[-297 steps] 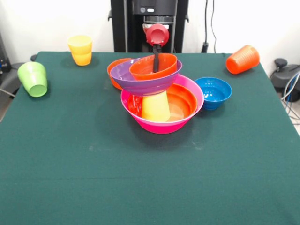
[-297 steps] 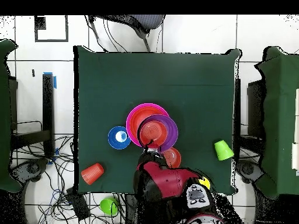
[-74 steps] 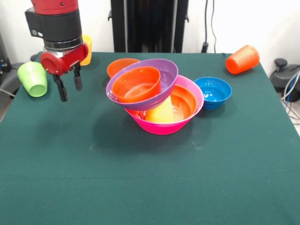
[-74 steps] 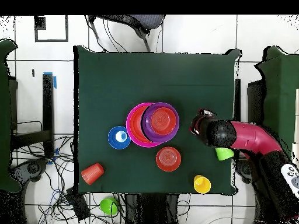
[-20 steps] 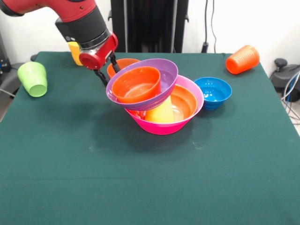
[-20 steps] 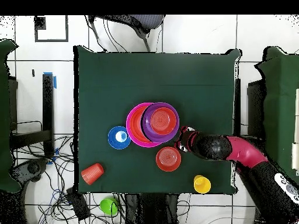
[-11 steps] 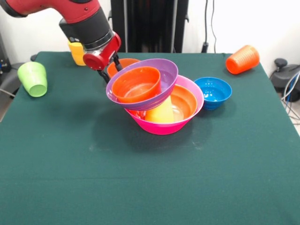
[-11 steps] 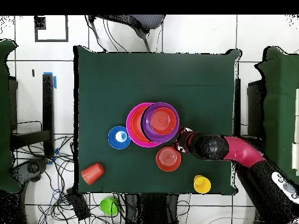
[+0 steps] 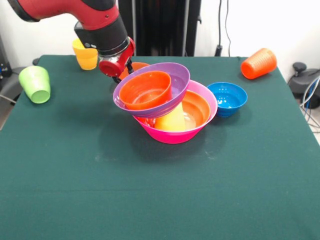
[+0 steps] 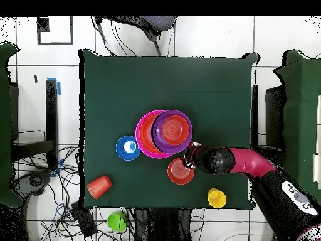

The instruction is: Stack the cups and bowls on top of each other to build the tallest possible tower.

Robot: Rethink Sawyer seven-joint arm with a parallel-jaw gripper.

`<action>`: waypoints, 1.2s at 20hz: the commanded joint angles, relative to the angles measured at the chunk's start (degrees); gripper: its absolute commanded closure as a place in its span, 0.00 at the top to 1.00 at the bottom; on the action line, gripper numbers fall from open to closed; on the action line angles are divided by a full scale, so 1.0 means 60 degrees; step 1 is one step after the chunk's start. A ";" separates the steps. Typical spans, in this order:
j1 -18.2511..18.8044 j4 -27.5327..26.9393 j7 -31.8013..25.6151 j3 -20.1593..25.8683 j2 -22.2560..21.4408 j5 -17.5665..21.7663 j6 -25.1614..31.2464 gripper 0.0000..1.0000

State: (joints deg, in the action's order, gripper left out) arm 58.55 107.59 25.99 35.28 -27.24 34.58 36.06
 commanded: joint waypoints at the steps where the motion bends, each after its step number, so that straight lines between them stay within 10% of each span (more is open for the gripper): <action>1: -0.0585 -0.0638 0.0676 -0.0922 0.0174 0.1034 0.0313 1.00; 24: -0.1603 -0.1204 0.0750 -0.2042 0.0100 0.1658 0.0014 1.00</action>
State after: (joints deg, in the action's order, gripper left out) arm 52.41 106.01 25.99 26.70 -27.29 37.89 36.05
